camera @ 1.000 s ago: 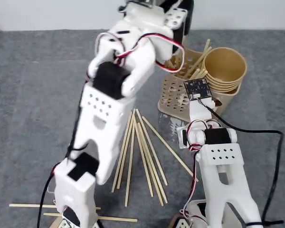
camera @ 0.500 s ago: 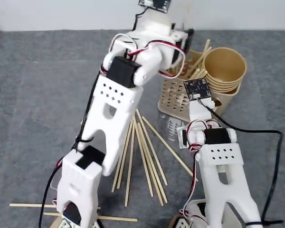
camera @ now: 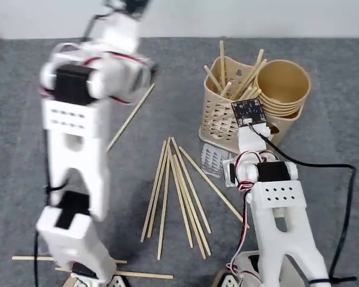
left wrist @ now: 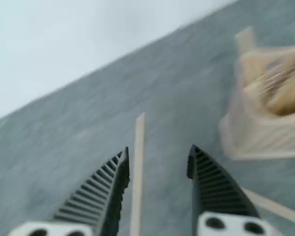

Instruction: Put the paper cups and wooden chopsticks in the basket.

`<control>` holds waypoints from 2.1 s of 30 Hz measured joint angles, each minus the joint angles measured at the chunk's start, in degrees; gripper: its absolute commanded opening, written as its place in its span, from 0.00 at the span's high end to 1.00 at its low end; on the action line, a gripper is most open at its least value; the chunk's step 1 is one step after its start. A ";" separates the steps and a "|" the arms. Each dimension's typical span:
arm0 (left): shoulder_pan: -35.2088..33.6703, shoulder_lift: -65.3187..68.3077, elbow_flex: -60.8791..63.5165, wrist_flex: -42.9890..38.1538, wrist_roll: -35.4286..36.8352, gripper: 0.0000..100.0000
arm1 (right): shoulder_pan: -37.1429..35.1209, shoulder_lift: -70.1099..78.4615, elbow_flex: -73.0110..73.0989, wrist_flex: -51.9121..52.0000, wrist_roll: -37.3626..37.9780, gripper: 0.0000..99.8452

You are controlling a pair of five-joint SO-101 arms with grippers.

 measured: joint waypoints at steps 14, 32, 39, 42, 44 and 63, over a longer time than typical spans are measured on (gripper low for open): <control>-6.59 -34.20 47.12 0.09 -23.82 0.84 | 0.00 0.00 0.00 -0.09 0.00 0.99; -41.58 -48.26 78.15 -18.20 -37.01 0.84 | -23.03 0.00 0.00 4.31 0.00 0.99; -52.92 -48.26 87.47 -32.44 -37.01 0.84 | -39.91 0.00 0.00 8.79 4.57 0.99; -55.21 -48.26 90.90 -35.96 -37.01 0.84 | -46.42 0.00 0.00 9.49 4.92 0.93; -56.62 -48.26 92.75 -37.45 -37.01 0.84 | -50.11 0.00 0.00 10.46 5.01 0.86; -57.93 -48.26 101.54 -39.03 -37.10 0.84 | -46.42 23.21 -13.71 0.88 -26.37 0.80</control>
